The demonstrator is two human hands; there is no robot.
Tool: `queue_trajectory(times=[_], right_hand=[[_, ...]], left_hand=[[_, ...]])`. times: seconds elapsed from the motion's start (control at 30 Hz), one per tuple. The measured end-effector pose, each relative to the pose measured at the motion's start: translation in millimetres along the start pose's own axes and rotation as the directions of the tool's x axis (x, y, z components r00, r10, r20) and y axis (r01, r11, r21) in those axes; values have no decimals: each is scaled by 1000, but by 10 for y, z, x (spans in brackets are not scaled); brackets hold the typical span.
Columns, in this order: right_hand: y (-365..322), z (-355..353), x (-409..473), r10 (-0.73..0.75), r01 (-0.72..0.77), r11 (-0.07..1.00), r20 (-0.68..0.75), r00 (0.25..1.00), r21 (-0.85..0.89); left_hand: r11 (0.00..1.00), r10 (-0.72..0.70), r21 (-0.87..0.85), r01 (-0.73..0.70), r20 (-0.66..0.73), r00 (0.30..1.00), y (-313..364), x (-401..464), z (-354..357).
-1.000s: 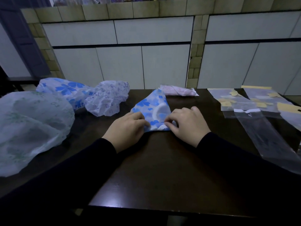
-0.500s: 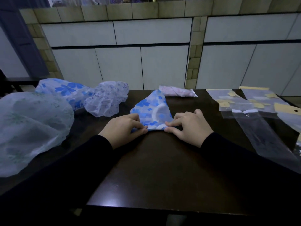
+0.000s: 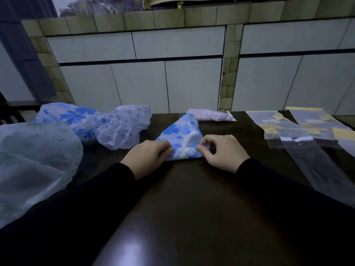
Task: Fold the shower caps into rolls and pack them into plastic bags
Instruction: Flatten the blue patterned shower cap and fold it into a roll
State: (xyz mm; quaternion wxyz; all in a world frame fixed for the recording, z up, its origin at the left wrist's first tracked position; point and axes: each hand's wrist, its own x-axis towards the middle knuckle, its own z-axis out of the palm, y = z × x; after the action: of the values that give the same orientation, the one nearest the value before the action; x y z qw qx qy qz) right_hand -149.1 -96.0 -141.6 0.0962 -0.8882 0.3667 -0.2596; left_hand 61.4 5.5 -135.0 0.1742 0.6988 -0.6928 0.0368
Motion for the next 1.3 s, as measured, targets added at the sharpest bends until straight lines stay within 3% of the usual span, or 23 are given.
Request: queue_trajectory(times=[0.13,0.33,0.43,0.53,0.67,0.8,0.9,1.07,1.3], right_hand=[[8,45,30,-27,19,985,-43,999,-173],[7,40,38,-184,141,960,-169,968,-241],[-1,54,22,-256,208,942,-162,953,-264],[-20,46,-13,-228,193,945,-110,967,-263],[-35,-6,-53,-165,160,943,9,986,-292],[-10,-13,-35,-39,49,979,58,998,-198],[32,-12,-11,3,5,988,55,998,-153],[17,-33,-31,-52,57,978,32,998,-199],[-34,4,-31,35,-32,993,23,999,-115]], left_hand=[[1000,-3,-16,3,-50,999,-30,16,55],[966,258,67,-250,-263,930,-105,28,158],[947,312,13,-320,-259,914,-124,21,143],[938,340,17,-346,-237,910,-108,-6,130],[960,263,-45,-276,-182,947,-82,-17,128],[978,128,-152,-141,-96,987,-128,11,60],[982,111,-147,-115,-33,993,-130,6,20],[989,99,-114,-99,-9,995,-66,-25,-46],[996,61,-68,-61,5,998,-18,-12,-22]])
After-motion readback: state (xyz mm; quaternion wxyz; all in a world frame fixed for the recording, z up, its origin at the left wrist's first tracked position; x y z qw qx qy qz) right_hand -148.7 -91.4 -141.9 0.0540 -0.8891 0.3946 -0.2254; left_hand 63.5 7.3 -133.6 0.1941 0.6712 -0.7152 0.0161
